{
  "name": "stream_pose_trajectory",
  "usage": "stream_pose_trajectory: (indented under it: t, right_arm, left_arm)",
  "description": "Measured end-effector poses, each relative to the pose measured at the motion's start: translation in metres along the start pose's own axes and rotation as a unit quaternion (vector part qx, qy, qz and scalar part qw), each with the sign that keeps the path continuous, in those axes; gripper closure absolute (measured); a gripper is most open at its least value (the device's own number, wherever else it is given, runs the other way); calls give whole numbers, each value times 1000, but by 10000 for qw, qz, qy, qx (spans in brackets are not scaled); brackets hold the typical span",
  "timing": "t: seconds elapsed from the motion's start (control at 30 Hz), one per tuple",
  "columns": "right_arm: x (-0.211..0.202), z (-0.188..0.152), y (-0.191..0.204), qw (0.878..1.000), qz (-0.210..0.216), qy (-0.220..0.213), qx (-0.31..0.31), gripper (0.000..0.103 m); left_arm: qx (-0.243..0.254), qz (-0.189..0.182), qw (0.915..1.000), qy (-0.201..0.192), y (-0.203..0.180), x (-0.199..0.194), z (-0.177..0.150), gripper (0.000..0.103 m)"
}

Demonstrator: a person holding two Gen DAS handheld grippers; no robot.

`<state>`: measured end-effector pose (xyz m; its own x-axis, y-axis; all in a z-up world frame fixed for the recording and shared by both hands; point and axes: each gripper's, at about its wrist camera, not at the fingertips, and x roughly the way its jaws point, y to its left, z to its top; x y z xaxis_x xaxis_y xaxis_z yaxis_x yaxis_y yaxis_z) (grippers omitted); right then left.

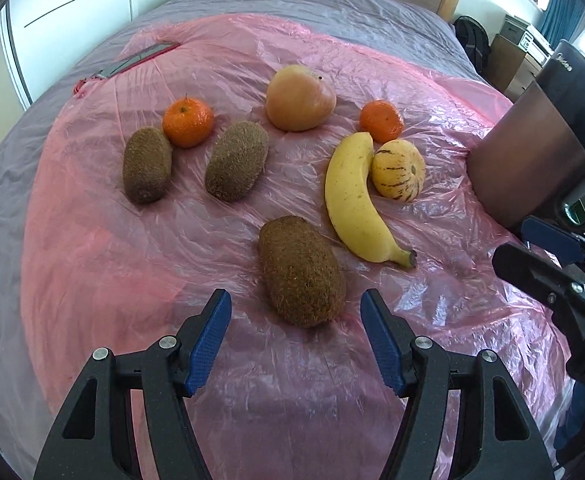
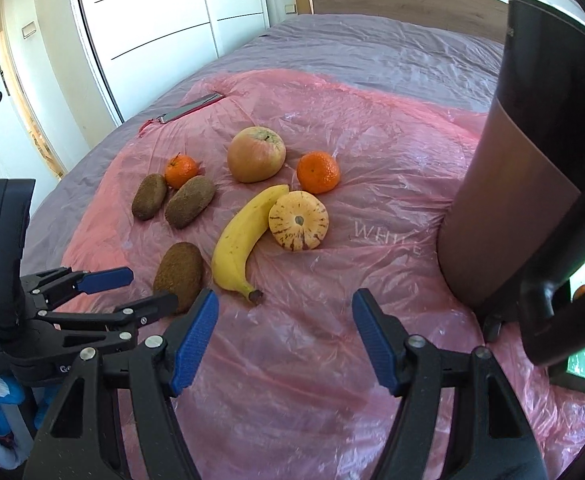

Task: Organize fruits
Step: 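Close the left tool on the large kiwi while the right tool grasps the striped fruit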

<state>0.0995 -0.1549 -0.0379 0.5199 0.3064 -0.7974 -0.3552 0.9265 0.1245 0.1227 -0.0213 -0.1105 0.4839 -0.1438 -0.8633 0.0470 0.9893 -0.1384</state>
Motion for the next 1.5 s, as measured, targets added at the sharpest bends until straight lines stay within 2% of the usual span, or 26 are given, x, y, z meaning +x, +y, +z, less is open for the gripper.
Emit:
stream_pose_trajectory:
  t: [0.63, 0.8, 1.03, 1.13, 1.23, 1.3, 1.5]
  right_arm:
    - [64, 32, -9, 9998, -9, 196, -16, 2]
    - [80, 42, -14, 9997, 8, 217, 131, 10]
    - [99, 46, -9, 9992, -76, 379, -107, 16]
    - [106, 46, -7, 9987, -122, 449, -204, 24]
    - [110, 47, -4, 9984, -158, 453, -296, 24]
    - [111, 48, -3, 9983, -173, 452, -317, 24]
    - [116, 50, -6, 9983, -163, 473, -302, 24]
  left_arm:
    - [-276, 168, 9994, 147, 4, 29, 7, 42]
    - [-337, 48, 9993, 132, 9, 29, 8, 44]
    - [-407, -87, 9990, 135, 14, 28, 7, 44]
    - [-433, -139, 9989, 135, 15, 28, 7, 44]
    - [-460, -217, 9986, 134, 17, 27, 7, 50]
    - [-462, -290, 9984, 143, 17, 27, 7, 56]
    - [-405, -317, 9985, 185, 13, 28, 7, 59]
